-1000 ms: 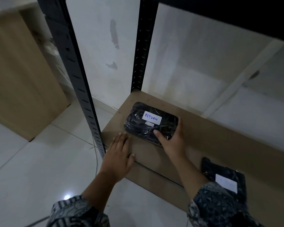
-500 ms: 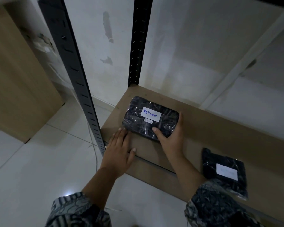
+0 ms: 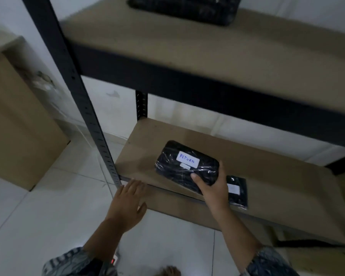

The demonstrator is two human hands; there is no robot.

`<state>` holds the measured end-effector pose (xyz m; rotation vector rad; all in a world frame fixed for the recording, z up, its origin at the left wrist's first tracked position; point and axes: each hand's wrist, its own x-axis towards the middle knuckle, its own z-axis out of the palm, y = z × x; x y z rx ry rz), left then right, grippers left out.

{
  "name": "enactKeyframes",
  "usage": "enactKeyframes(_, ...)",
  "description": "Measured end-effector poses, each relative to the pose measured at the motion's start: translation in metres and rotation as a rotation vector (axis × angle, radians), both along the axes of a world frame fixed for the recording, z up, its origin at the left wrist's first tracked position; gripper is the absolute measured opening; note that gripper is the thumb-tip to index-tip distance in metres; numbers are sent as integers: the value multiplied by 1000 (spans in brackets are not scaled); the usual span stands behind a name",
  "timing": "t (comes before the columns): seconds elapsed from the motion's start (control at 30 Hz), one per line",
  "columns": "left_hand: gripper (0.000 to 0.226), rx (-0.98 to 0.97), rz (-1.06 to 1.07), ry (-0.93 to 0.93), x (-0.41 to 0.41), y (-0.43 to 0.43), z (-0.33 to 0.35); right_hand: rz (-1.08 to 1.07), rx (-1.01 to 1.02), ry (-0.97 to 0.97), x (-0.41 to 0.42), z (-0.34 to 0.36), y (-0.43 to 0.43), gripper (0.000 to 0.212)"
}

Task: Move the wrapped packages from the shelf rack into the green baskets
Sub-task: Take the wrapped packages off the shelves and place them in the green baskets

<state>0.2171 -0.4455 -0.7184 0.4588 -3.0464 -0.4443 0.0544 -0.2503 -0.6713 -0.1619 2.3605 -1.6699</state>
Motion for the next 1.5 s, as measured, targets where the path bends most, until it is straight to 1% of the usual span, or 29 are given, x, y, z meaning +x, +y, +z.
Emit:
enactKeyframes(0.13,52,18,-90,70,10,40,58,-65,-35,-41,34,53,69,109)
enactKeyframes(0.17,52,27,-131,91,12,53,74,-69,-31,-30,43,66,87,105)
enactKeyframes(0.27,51,47,-244,153,15,95,113,-132,-27,6,68,98,144,75)
enactKeyframes(0.33,50,68,-295,171,15,123,134,-183,-40,37,83,119,181,67)
enactKeyframes(0.47,50,91,-379,234,0,179,165,-280,-58,99,100,156,248,61)
enactKeyframes(0.53,52,114,-403,270,-14,209,177,-333,-64,119,104,168,284,67)
enactKeyframes(0.6,53,116,-425,308,-30,241,187,-374,-60,135,105,175,320,85)
enactKeyframes(0.7,52,126,-454,338,-50,294,199,-444,-50,176,103,186,374,96)
enactKeyframes(0.9,56,53,-550,358,-89,413,221,-523,-43,265,87,206,499,95)
enactKeyframes(1.03,56,12,-605,379,-123,506,239,-573,-45,309,70,220,589,89)
enactKeyframes(1.13,59,29,-645,413,-147,571,252,-593,-28,343,59,227,654,96)
enactKeyframes(1.2,59,39,-672,431,-160,611,258,-630,2,346,52,230,693,96)
enactKeyframes(1.37,63,48,-755,429,-186,688,268,-704,78,375,37,235,767,97)
enactKeyframes(1.5,61,35,-839,423,-216,738,273,-781,66,360,18,233,810,103)
